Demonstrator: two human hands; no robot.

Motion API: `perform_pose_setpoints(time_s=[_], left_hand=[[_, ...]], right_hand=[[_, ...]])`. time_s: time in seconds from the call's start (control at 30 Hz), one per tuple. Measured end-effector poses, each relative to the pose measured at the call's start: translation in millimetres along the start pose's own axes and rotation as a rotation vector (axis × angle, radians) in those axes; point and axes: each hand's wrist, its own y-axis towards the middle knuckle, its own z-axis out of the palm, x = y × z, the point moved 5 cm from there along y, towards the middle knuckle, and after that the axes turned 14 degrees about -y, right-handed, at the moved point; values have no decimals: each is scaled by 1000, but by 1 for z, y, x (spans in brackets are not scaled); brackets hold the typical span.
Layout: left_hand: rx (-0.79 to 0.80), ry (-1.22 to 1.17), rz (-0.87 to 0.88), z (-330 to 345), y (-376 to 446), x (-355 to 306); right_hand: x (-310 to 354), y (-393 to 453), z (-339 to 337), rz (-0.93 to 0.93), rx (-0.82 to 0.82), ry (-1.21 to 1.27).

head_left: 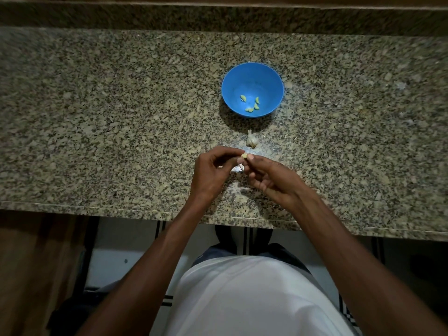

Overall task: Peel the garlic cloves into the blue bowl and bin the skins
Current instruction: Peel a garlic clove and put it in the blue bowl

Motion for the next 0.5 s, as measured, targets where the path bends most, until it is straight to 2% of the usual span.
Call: perform_pose_setpoints(time_s=[0.13,0.23,0.4,0.5], left_hand=[[-3,87,72,-1,-2,-2],[-4,122,74,-3,-2,-2],[-16,84,7,-6,-2,0],[24,15,-56,-6,0,1]], right_hand=[[-1,0,3,-1,3,37],[0,0,1,-50,-5,-34],[16,-6,-2,-407,-103,-462],[22,-8,-3,-539,-176,-626]])
